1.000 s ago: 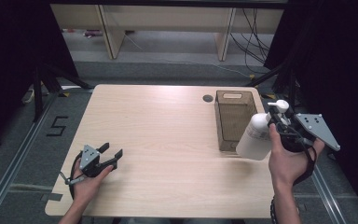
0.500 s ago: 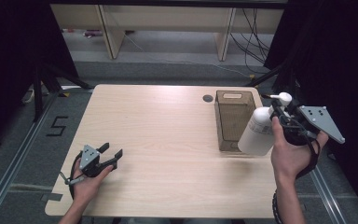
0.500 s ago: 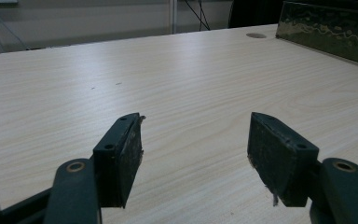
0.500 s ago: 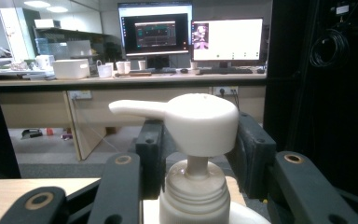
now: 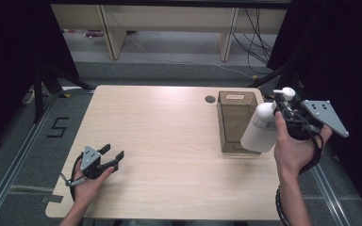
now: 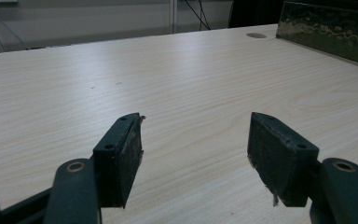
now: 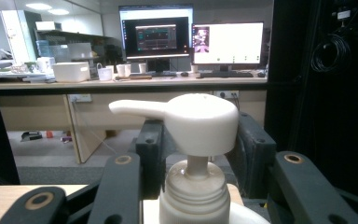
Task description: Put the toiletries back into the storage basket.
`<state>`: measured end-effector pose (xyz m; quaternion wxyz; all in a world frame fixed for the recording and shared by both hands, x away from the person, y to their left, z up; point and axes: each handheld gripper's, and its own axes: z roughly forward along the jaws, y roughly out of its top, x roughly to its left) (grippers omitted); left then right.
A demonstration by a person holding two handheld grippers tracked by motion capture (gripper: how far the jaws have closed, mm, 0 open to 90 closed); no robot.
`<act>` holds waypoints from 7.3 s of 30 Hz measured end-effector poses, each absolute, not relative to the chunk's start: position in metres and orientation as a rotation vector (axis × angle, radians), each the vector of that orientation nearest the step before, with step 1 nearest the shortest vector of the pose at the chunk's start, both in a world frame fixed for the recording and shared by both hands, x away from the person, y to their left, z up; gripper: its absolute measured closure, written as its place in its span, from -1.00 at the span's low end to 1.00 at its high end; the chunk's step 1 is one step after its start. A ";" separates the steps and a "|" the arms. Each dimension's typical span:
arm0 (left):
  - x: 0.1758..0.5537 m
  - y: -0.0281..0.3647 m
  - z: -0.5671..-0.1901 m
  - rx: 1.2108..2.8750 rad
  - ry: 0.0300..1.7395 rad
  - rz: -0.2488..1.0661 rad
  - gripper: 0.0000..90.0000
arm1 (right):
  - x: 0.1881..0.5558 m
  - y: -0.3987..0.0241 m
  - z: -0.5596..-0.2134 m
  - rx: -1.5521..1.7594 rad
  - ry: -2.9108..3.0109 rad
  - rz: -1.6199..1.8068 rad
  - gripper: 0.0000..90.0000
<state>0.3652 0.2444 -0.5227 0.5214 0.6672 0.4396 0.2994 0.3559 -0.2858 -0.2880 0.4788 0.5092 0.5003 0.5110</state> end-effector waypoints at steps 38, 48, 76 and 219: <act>0.366 0.245 -0.523 1.593 1.056 0.712 -0.24 | 0.382 -0.278 -0.283 1.207 1.219 1.255 0.34; 0.366 0.245 -0.523 1.588 1.051 0.710 -0.23 | 0.389 -0.275 -0.285 1.203 1.229 1.253 0.34; 0.365 0.246 -0.523 1.586 1.059 0.707 -0.24 | 0.402 -0.265 -0.291 1.200 1.233 1.258 0.34; 0.365 0.246 -0.523 1.590 1.046 0.706 -0.24 | 0.408 -0.248 -0.367 1.264 1.356 1.154 -0.14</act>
